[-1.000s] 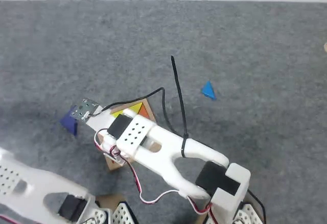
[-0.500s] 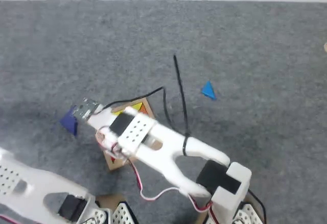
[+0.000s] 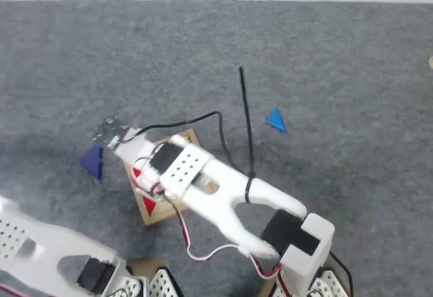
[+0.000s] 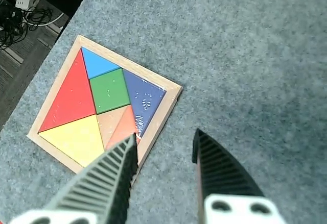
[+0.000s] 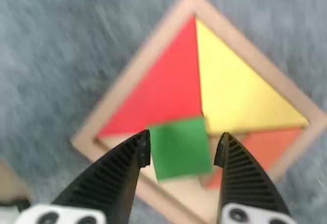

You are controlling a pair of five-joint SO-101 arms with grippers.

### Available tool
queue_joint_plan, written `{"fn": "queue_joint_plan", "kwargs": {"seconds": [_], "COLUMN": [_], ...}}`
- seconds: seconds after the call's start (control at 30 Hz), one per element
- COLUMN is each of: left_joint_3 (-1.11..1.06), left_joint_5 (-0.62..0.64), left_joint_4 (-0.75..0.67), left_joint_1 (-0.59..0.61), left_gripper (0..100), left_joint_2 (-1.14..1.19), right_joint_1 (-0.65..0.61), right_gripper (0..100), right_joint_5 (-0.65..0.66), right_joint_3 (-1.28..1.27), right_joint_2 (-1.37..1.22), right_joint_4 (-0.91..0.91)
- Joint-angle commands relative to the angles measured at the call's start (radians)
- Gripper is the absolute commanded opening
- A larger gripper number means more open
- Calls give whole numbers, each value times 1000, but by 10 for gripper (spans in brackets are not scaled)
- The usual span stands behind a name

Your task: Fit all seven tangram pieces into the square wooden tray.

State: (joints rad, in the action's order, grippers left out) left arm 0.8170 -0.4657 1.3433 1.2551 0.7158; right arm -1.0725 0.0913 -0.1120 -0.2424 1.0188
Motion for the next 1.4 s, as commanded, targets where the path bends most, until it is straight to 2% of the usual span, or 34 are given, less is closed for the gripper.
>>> {"fn": "queue_joint_plan", "kwargs": {"seconds": [0.0, 0.13, 0.27, 0.57, 0.73, 0.83, 1.03, 1.37], "left_joint_3": [44, 44, 44, 39, 44, 44, 39, 38], "left_joint_5": [-6, -6, -6, -6, -9, -9, -9, -9], "left_joint_4": [12, 12, 12, 12, 11, 9, 11, 12], "left_joint_1": [-2, -2, -2, -12, -9, -11, -14, -11], "left_gripper": [171, 171, 171, 171, 171, 171, 171, 171], "left_joint_2": [-18, -15, -14, -9, -14, -11, -9, -9], "right_joint_1": [-13, -7, -7, -1, 87, 153, 159, 157], "right_gripper": [213, 213, 213, 213, 213, 213, 213, 213], "right_joint_5": [-35, -38, -37, -38, -40, -38, -34, -34], "right_joint_3": [34, 37, 37, 31, 5, -91, -250, -201], "right_joint_2": [-36, -134, -166, -33, 47, 96, 133, 131], "right_joint_4": [-94, -142, -113, -51, 84, 30, -82, -110]}}
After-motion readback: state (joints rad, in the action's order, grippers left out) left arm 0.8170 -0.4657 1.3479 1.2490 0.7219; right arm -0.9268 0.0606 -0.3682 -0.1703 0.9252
